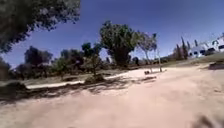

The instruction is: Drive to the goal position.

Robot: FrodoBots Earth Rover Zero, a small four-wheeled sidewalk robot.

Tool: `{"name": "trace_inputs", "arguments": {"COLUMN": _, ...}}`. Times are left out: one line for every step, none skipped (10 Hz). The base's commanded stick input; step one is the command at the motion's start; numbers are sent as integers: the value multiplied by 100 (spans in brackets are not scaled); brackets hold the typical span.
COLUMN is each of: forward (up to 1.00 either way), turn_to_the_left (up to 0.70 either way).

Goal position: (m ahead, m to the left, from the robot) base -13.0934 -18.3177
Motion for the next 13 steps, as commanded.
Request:
{"name": "trace_inputs", "arguments": {"forward": 85, "turn_to_the_left": -26}}
{"name": "trace_inputs", "arguments": {"forward": 85, "turn_to_the_left": -34}}
{"name": "trace_inputs", "arguments": {"forward": 85, "turn_to_the_left": -34}}
{"name": "trace_inputs", "arguments": {"forward": 85, "turn_to_the_left": -34}}
{"name": "trace_inputs", "arguments": {"forward": 85, "turn_to_the_left": -34}}
{"name": "trace_inputs", "arguments": {"forward": 85, "turn_to_the_left": -34}}
{"name": "trace_inputs", "arguments": {"forward": 85, "turn_to_the_left": -34}}
{"name": "trace_inputs", "arguments": {"forward": 85, "turn_to_the_left": -34}}
{"name": "trace_inputs", "arguments": {"forward": 85, "turn_to_the_left": -34}}
{"name": "trace_inputs", "arguments": {"forward": 85, "turn_to_the_left": -34}}
{"name": "trace_inputs", "arguments": {"forward": 85, "turn_to_the_left": -34}}
{"name": "trace_inputs", "arguments": {"forward": 85, "turn_to_the_left": -34}}
{"name": "trace_inputs", "arguments": {"forward": 85, "turn_to_the_left": -34}}
